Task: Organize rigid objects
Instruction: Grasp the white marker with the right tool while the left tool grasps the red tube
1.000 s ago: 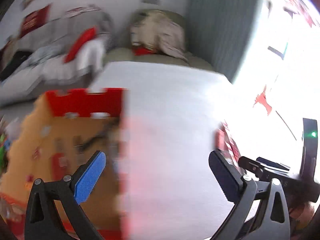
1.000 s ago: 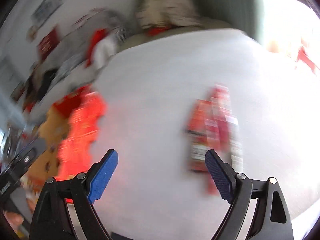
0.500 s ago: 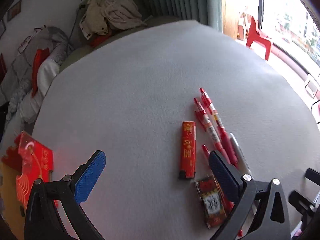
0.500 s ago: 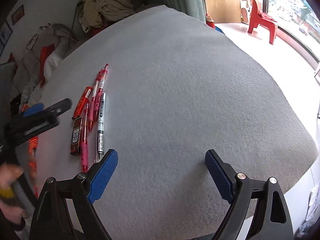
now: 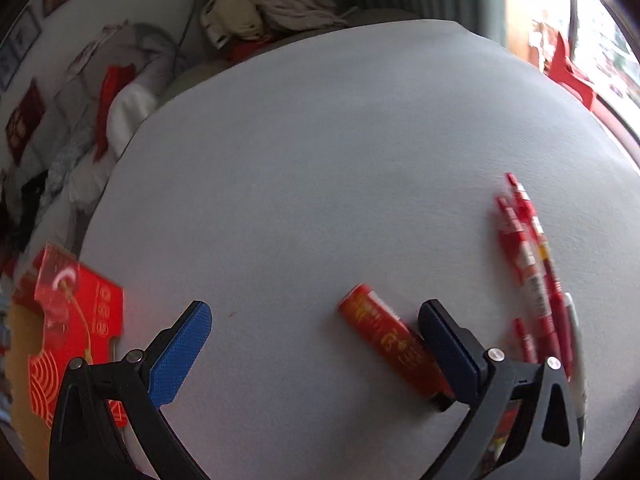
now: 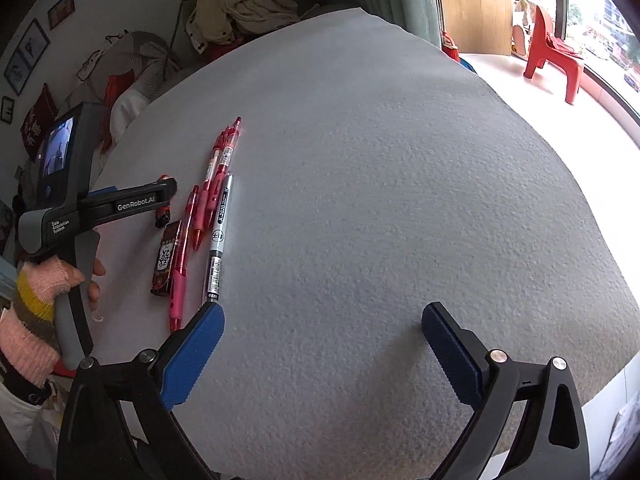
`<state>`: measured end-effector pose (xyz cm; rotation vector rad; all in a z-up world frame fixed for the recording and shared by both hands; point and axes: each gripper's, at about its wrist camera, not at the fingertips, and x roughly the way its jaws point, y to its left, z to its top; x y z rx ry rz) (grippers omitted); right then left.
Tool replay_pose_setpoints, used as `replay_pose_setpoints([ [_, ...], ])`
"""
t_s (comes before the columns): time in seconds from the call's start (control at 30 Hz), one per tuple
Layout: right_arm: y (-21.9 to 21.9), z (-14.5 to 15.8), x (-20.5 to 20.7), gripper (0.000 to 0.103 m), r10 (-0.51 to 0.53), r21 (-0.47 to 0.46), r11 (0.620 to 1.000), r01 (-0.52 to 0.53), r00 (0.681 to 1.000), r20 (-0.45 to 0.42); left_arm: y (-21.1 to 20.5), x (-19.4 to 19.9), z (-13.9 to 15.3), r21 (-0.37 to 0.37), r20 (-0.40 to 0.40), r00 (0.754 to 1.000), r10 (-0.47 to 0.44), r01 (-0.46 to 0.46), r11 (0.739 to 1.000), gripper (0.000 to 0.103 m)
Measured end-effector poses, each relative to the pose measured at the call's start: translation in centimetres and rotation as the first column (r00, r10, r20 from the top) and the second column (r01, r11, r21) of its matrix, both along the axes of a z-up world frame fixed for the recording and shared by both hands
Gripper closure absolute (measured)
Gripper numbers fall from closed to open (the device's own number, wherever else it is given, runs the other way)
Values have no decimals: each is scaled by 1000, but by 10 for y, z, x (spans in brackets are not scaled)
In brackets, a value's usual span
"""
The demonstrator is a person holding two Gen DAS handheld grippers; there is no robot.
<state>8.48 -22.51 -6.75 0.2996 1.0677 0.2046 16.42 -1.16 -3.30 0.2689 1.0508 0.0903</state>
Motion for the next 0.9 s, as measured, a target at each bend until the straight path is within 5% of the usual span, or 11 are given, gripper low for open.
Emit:
replay_pose_setpoints([
  [0.27, 42, 11, 40, 4, 71, -96, 993, -67, 997, 43, 12, -10, -2, -61, -3, 987, 159, -159, 985, 0],
  [0.4, 65, 5, 54, 35, 140, -111, 984, -139, 990, 3, 17, -7, -4, -157, -32, 960, 278, -280, 947, 0],
  [0.47, 77, 4, 53, 38, 164, -171, 972, -160, 986, 7, 26, -11, -7, -221, -49, 948, 316, -319, 922, 0],
  [0.6, 103, 4, 40, 54, 265, -327, 915, -235, 963, 50, 25, -14, -7, -221, -41, 946, 322, -323, 920, 0],
  [0.7, 114, 6, 32, 84, 345, -373, 878, -299, 936, 61, 11, -17, -8, -222, -22, 968, 252, -250, 942, 0],
  [0.8, 98, 6, 27, 88, 325, -338, 894, -294, 945, 39, -15, -14, -9, -225, 19, 999, 35, -29, 974, 0],
  [0.9, 70, 3, 22, 88, 268, -295, 922, -249, 963, 26, -29, -13, -10, -215, 35, 999, -33, 40, 976, 0],
])
